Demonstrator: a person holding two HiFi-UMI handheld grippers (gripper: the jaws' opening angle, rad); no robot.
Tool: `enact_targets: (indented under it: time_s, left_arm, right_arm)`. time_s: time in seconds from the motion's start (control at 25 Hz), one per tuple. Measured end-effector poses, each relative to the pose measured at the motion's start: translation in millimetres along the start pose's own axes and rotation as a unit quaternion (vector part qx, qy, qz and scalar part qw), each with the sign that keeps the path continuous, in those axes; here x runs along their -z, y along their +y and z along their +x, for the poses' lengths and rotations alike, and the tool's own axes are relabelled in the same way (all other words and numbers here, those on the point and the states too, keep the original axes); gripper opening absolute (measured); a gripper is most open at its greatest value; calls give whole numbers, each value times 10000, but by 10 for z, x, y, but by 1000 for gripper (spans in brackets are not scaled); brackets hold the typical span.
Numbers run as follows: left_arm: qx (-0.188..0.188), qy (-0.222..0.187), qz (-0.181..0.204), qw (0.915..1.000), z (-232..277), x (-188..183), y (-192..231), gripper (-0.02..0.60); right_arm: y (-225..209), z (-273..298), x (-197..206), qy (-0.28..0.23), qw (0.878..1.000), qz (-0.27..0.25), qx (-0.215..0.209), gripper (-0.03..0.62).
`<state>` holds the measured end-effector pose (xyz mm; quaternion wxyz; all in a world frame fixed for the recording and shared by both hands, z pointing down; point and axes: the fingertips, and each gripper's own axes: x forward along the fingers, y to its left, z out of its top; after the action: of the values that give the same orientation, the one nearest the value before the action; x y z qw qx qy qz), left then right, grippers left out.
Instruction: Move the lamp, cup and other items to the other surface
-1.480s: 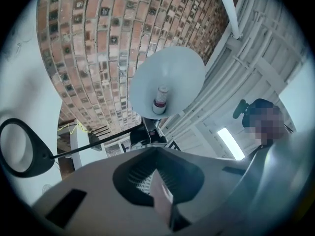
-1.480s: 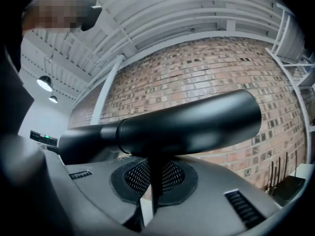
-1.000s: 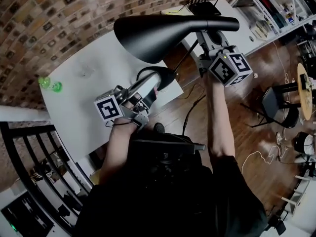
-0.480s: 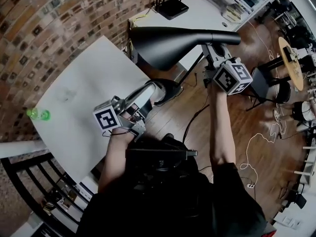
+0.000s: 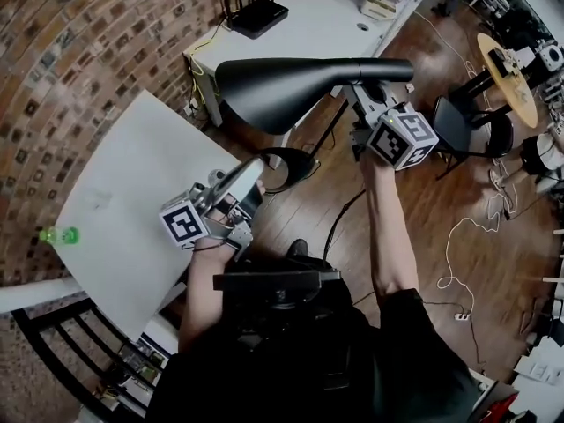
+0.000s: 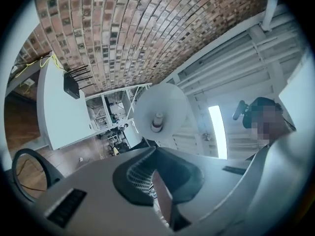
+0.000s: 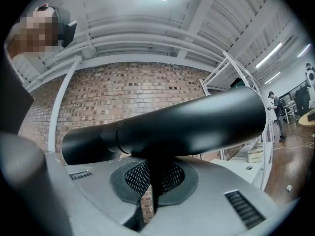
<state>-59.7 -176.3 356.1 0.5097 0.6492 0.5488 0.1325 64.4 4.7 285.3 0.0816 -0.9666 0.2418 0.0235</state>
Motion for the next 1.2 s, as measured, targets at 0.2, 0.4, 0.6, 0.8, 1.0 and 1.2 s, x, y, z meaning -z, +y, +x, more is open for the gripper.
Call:
enact_targets:
  time_s: [0.2, 0.4, 0.6, 0.8, 1.0, 1.2]
  left_arm:
    - [50, 122, 18, 9999, 478, 364, 5, 5]
    - [119, 279, 13, 9995, 862, 688, 1, 5]
    - [175, 429, -53, 9989, 1172, 991, 16, 4]
    - [181, 548, -11, 9983, 1367, 1165, 49, 3]
    - [213, 709, 61, 9972, 1649, 1429, 37, 3]
    - [339, 688, -28, 9970, 1894, 1570, 8, 3]
  right_arm:
    - [-505, -408, -86, -29, 9999, -88, 118, 12]
    - [-878, -789, -171, -78, 9995, -168, 248, 12]
    - [-1212, -1163, -237, -99, 9989, -158, 427, 12]
    - [-1437, -1407, -263, -105, 9982, -125, 581, 12]
    - [-1673, -1742, -337, -137, 9973, -119, 710, 12]
    - [-1892, -2029, -409, -131, 9962, -157, 848, 12]
